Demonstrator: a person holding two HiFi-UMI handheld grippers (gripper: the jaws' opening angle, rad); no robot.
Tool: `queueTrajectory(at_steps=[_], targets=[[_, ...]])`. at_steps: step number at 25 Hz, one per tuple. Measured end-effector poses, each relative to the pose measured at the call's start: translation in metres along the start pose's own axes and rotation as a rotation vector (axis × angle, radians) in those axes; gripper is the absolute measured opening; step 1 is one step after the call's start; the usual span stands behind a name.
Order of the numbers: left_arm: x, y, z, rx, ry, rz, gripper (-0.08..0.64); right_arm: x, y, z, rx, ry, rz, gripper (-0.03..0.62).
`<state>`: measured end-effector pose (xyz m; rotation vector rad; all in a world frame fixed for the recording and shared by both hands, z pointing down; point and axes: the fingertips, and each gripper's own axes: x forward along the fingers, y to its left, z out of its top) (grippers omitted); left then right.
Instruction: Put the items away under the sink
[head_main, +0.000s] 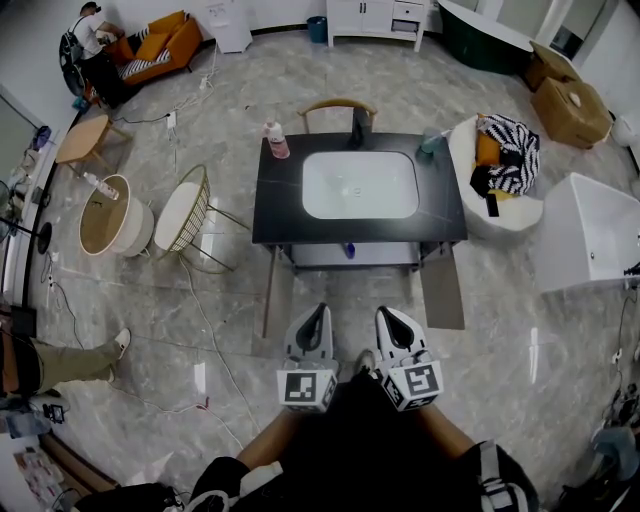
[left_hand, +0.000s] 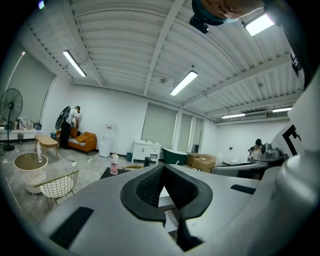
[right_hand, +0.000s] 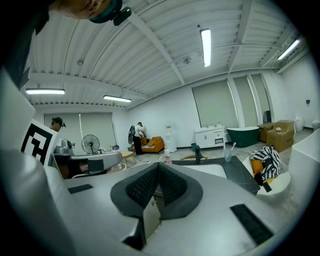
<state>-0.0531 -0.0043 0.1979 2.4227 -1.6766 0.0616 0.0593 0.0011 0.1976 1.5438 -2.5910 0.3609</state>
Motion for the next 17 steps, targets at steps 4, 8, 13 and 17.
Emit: queueTrajectory(at_steps=[4,8,13,17], targets=[[0.0,-0.001,0.016,-0.035,-0.051,-0.003,0.015,-0.002,0.001,0.0,0.013,0.001,-0.003,0.011],[-0.002,0.0,0.009,0.006,-0.027,-0.012,0.015,-0.002,0.004,-0.002,0.005,0.004,0.001,0.011],[-0.003,0.001,0.012,-0.012,-0.037,-0.016,0.015,-0.001,0.009,-0.003,-0.003,0.009,0.005,0.011],[-0.002,0.002,0.013,-0.042,-0.049,-0.006,0.015,0.0,0.009,-0.006,-0.005,0.008,0.004,0.011]])
